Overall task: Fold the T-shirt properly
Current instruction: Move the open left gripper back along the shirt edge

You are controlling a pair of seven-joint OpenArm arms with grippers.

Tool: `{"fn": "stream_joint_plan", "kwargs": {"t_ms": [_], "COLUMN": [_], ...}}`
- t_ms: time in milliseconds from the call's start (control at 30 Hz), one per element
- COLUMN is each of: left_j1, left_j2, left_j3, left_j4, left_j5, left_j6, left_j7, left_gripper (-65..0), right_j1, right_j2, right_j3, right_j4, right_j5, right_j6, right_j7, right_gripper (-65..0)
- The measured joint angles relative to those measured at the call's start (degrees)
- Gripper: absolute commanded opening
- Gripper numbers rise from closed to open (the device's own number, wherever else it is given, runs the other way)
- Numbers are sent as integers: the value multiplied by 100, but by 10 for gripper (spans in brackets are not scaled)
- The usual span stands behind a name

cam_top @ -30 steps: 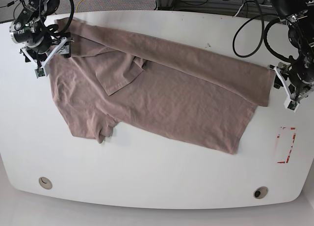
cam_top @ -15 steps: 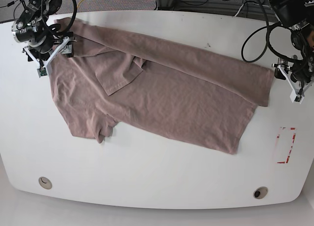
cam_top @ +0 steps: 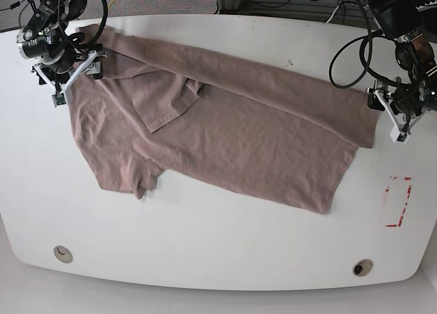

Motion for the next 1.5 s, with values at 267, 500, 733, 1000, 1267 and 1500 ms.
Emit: {"fn": "stream_joint_plan", "kwargs": {"t_ms": [267, 500, 733, 1000, 1267, 1500], "left_j1": [-15, -28, -31, 149, 811, 1480], "left_j2": [-24, -9, 74, 90, 105, 109], "left_j3": [-4, -4, -20, -31, -42, -249], "left_j4": [-435, -439, -439, -332, 374, 881], "left_j5": [-72, -48, -11, -131, -127, -111], "left_j6": [-2, -2, -2, 0, 0, -2], "left_j7": [-306, -326, -376, -457, -387, -361], "left_gripper": [-278, -375, -636, -639, -639, -639], "right_j1": [-2, 0, 0, 0, 2, 13], "right_j2": [-2, 0, 0, 0, 11, 17], "right_j3": [2, 2, 9, 13, 24, 28], "right_j4": [0, 0, 0, 0, 0, 0], "right_j5": [4, 4, 9, 7, -9, -11], "right_j6": [0, 2, 0, 0, 2, 2], "right_j7": [0, 0, 0, 0, -2, -2], "right_gripper": [-155, -155, -155, -155, -155, -155]}}
